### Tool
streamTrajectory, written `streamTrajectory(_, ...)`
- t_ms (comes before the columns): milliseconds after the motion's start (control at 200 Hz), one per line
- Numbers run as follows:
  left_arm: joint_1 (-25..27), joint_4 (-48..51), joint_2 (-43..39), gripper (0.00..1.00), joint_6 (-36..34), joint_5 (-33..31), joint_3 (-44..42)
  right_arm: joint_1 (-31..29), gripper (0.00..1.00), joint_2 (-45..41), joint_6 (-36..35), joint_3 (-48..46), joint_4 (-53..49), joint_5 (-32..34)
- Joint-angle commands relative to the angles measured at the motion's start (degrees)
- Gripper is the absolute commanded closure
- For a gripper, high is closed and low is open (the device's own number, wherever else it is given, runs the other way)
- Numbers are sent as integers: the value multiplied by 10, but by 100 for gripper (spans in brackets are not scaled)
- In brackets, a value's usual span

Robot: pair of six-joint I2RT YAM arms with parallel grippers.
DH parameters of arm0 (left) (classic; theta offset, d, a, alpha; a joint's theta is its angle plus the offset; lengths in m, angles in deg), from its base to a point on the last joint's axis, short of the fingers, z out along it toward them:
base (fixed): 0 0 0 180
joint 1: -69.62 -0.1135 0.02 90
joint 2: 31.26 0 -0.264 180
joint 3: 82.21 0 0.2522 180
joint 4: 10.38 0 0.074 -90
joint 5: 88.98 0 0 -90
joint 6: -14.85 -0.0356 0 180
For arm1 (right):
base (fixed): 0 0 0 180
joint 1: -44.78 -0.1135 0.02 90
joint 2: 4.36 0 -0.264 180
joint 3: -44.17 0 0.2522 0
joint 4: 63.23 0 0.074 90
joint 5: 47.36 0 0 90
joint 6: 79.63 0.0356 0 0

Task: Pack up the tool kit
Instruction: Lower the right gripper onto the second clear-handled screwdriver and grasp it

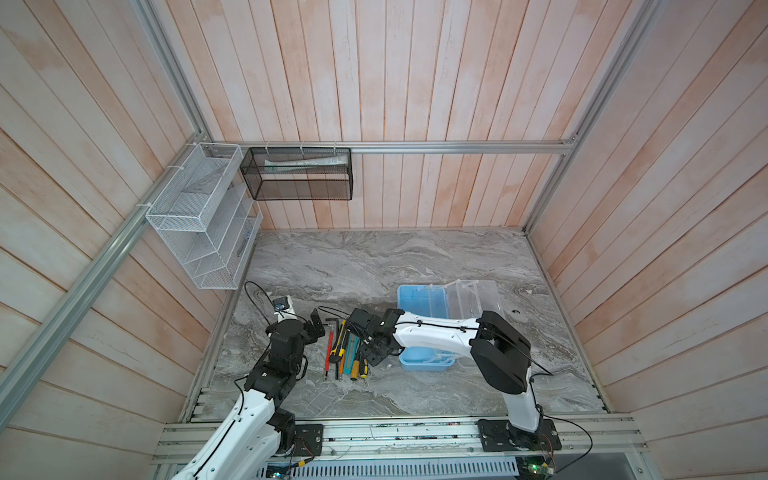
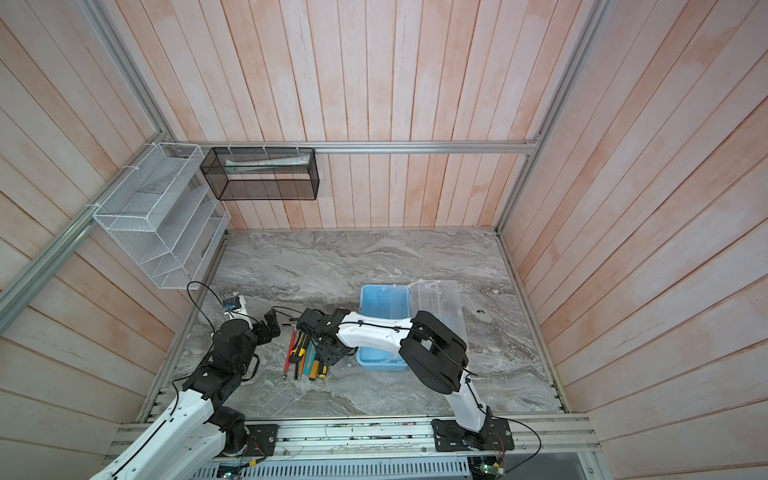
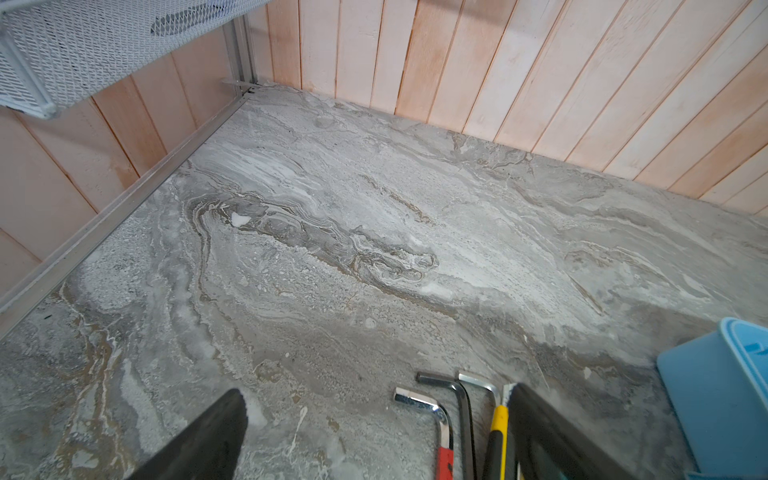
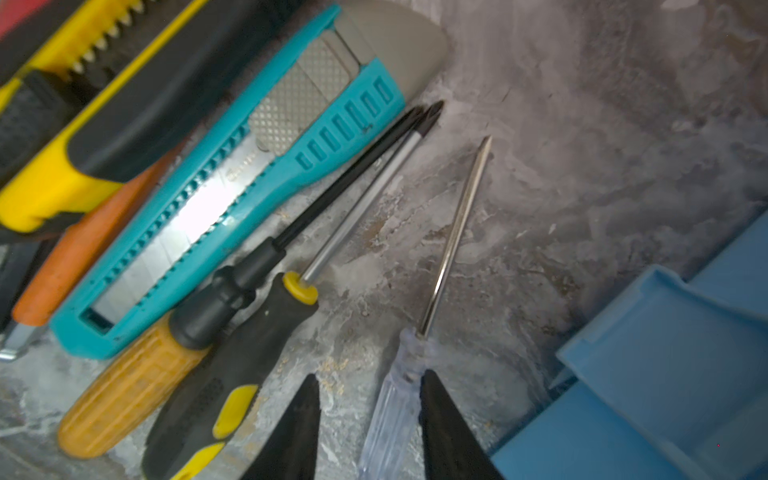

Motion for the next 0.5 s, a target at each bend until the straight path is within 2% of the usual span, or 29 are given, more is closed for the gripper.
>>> streamTrajectory(0, -3, -9, -7, 0, -5, 1, 5, 7, 63, 17, -7, 20, -29, 6)
streamTrajectory(265, -4, -10, -3, 0, -6, 2, 5, 18, 66, 35, -4, 23, -33, -5)
streamTrajectory(495, -4, -10, -4, 0, -7, 2, 6, 18, 73, 56, 6, 44, -43, -7)
